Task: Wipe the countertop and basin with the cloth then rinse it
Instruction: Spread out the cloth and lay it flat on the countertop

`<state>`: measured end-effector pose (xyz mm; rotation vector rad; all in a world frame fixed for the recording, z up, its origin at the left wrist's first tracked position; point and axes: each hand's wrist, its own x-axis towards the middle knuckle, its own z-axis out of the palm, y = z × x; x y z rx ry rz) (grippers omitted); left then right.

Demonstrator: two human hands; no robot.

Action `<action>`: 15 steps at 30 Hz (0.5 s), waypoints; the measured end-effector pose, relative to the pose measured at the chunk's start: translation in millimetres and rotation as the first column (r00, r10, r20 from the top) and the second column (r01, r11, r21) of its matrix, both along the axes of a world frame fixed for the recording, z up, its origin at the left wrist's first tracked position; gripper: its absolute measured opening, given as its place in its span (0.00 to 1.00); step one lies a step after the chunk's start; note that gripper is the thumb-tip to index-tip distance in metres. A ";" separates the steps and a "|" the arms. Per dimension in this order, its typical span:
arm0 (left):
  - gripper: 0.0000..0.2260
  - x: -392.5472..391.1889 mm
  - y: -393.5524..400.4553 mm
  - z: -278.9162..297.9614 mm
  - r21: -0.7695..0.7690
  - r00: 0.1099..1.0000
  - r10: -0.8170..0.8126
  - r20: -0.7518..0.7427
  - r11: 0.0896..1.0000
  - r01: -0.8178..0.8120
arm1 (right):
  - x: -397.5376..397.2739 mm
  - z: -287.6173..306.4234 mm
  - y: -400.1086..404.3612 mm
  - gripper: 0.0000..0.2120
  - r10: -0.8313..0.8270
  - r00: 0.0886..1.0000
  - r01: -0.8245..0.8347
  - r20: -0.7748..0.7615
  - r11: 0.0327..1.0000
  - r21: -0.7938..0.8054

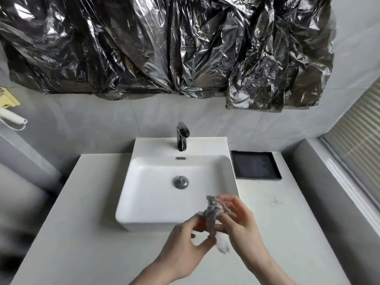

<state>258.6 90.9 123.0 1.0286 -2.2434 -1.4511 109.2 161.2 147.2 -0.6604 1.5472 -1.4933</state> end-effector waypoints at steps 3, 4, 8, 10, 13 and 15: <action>0.03 7.2 7.3 -11.1 0.018 0.999 0.049 0.006 0.999 -0.049 | -0.8 -2.2 18.5 0.17 -0.058 0.990 0.065 -0.129 0.997 0.044; 0.02 11.8 9.3 -14.7 0.010 0.998 0.063 0.020 0.998 -0.063 | -2.6 -4.4 25.3 0.16 -0.075 0.979 0.089 -0.188 0.994 0.065; 0.06 27.9 9.2 -33.9 -0.114 0.997 0.011 0.071 0.993 -0.002 | -17.1 -23.4 53.5 0.17 -0.124 0.903 0.213 -0.412 0.961 0.178; 0.07 31.0 6.9 -39.8 -0.166 0.993 -0.056 0.108 0.983 0.074 | -24.3 -31.2 65.9 0.15 -0.109 0.877 0.240 -0.467 0.943 0.231; 0.12 29.8 3.8 -41.5 -0.168 0.976 -0.145 0.162 0.971 0.172 | -36.1 -38.0 75.8 0.12 -0.155 0.915 0.257 -0.373 0.936 0.240; 0.15 26.7 2.5 -39.9 -0.126 0.963 -0.178 0.202 0.970 0.206 | -42.6 -40.6 77.7 0.12 -0.147 0.961 0.202 -0.234 0.951 0.233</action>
